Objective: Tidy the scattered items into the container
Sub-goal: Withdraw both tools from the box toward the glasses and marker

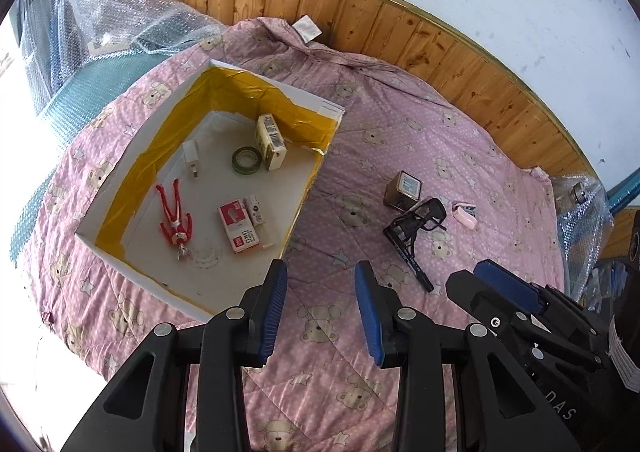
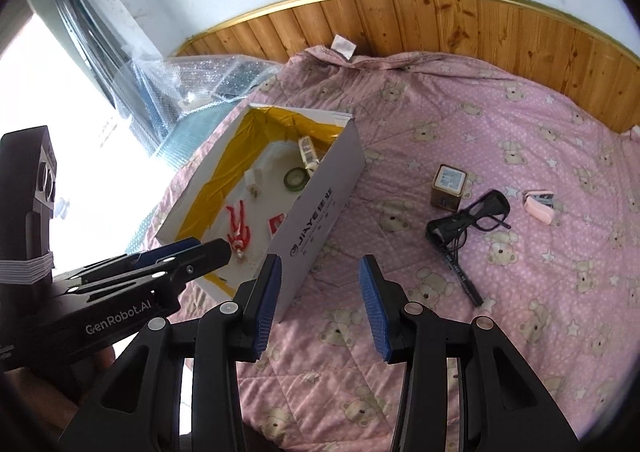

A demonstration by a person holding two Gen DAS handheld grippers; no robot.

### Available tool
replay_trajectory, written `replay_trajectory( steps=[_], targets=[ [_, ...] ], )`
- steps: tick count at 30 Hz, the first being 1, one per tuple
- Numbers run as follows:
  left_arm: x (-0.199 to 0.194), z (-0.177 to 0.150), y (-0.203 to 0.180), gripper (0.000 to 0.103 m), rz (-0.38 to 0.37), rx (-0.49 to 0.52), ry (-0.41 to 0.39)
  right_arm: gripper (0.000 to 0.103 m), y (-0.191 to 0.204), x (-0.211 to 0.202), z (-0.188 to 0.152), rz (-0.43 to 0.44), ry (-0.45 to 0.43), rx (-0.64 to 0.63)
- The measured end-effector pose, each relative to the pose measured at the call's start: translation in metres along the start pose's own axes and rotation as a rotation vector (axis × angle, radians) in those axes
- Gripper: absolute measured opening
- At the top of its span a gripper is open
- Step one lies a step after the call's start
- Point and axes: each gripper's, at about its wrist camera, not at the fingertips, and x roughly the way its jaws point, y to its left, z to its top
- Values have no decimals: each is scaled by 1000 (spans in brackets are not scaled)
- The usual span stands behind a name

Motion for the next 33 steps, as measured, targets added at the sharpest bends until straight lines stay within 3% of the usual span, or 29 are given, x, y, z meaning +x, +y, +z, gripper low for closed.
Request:
replay_trajectory(
  steps=[16, 26, 33],
  targets=[
    [27, -30, -35, 37, 25, 152, 76, 44, -42, 35, -38, -65, 60, 63],
    [36, -32, -30, 37, 13, 99, 115, 44, -61, 49, -45, -84, 90, 89],
    [61, -26, -42, 37, -28, 126, 157, 44, -77, 48, -49, -66, 88, 165]
  ],
)
